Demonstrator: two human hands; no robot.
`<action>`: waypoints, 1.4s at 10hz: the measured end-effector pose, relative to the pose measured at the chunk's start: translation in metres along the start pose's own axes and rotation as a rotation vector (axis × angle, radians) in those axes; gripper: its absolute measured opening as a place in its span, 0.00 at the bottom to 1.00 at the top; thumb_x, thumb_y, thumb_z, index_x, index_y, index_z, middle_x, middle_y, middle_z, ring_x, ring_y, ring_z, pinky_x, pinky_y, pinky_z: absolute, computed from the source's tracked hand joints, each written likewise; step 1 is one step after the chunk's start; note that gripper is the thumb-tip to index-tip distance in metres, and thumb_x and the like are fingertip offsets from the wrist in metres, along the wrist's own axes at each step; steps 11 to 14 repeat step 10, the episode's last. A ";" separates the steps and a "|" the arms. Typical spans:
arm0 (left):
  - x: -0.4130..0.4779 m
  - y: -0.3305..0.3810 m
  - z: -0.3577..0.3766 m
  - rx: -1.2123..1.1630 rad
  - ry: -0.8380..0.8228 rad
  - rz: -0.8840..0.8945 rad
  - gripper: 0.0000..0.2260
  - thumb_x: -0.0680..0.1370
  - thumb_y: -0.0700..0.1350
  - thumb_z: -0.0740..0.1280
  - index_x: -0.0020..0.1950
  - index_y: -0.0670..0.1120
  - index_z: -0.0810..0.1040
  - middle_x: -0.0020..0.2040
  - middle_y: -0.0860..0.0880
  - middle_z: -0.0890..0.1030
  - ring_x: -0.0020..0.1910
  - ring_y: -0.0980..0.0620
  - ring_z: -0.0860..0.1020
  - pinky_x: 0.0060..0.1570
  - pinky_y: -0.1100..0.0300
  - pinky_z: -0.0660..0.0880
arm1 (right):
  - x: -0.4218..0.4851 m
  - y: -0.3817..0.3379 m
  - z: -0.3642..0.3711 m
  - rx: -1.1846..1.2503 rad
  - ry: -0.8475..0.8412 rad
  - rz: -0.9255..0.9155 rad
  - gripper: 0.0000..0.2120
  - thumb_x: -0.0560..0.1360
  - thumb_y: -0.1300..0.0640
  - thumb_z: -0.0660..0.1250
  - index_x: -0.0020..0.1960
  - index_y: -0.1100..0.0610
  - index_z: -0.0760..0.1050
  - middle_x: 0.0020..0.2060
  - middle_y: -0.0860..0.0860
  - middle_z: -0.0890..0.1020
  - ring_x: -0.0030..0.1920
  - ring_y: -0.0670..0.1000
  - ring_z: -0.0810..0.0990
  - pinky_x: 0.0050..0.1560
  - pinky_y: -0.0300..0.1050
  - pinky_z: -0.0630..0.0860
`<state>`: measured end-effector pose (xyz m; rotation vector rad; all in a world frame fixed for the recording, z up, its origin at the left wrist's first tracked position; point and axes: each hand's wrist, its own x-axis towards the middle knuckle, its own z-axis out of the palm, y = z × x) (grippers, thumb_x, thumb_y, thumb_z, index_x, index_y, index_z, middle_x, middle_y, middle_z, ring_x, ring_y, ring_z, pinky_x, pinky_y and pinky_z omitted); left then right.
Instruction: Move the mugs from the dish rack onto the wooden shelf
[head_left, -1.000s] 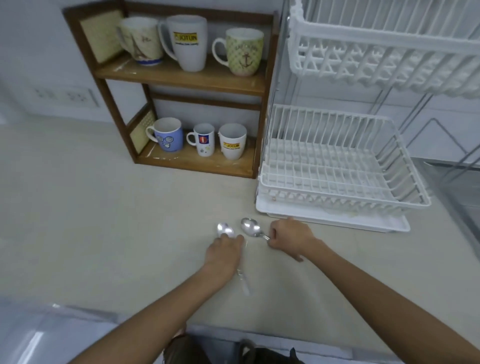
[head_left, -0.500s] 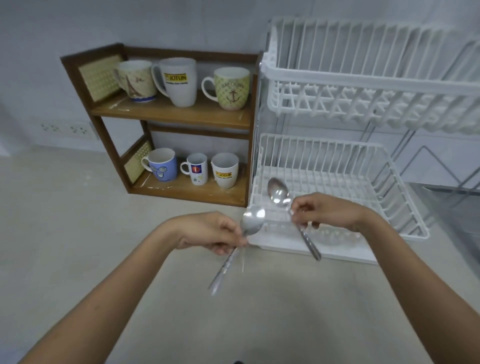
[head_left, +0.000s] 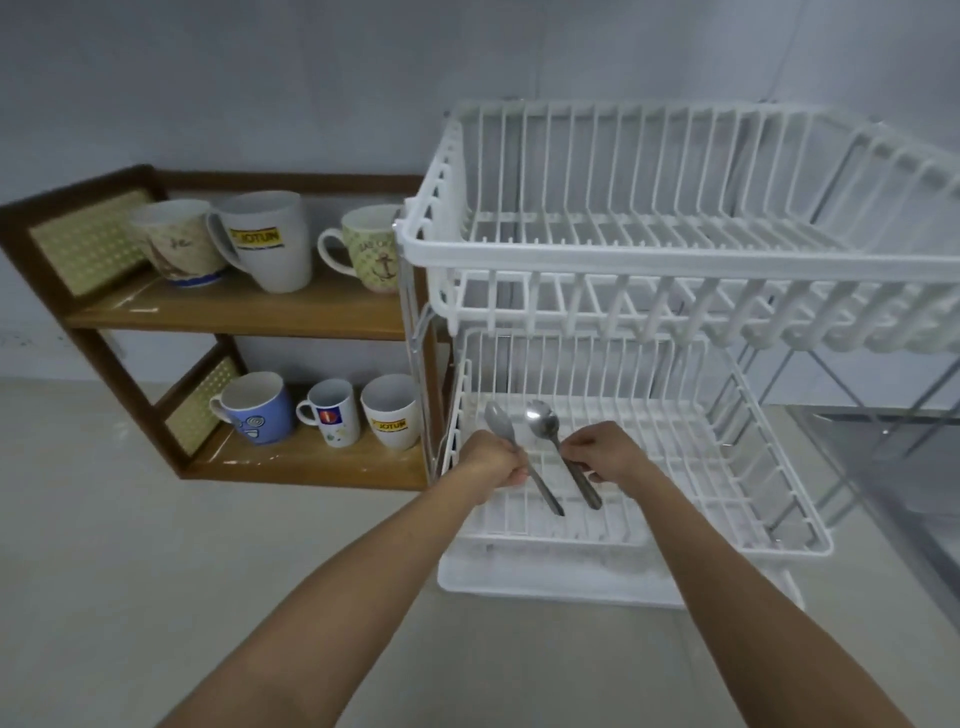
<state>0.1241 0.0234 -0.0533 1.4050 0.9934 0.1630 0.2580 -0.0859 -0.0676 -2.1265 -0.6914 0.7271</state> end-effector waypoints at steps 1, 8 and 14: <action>0.021 -0.006 0.005 0.095 0.072 -0.011 0.06 0.76 0.34 0.67 0.39 0.39 0.76 0.42 0.41 0.79 0.35 0.48 0.80 0.51 0.53 0.80 | 0.012 0.006 0.013 -0.010 0.028 -0.029 0.04 0.74 0.62 0.70 0.45 0.62 0.83 0.30 0.49 0.80 0.32 0.46 0.79 0.26 0.30 0.71; 0.006 -0.006 0.005 0.375 0.115 0.059 0.09 0.74 0.34 0.68 0.54 0.36 0.77 0.52 0.38 0.81 0.48 0.41 0.83 0.49 0.49 0.81 | -0.003 -0.002 0.016 -0.162 0.190 -0.071 0.06 0.75 0.52 0.68 0.46 0.55 0.79 0.36 0.48 0.80 0.44 0.54 0.82 0.42 0.42 0.74; -0.032 -0.014 -0.012 0.453 0.127 0.366 0.08 0.77 0.42 0.61 0.50 0.42 0.79 0.50 0.42 0.83 0.48 0.43 0.82 0.51 0.51 0.79 | -0.044 -0.019 0.027 -0.103 0.319 -0.167 0.06 0.76 0.59 0.64 0.47 0.56 0.81 0.42 0.51 0.84 0.43 0.50 0.80 0.44 0.39 0.72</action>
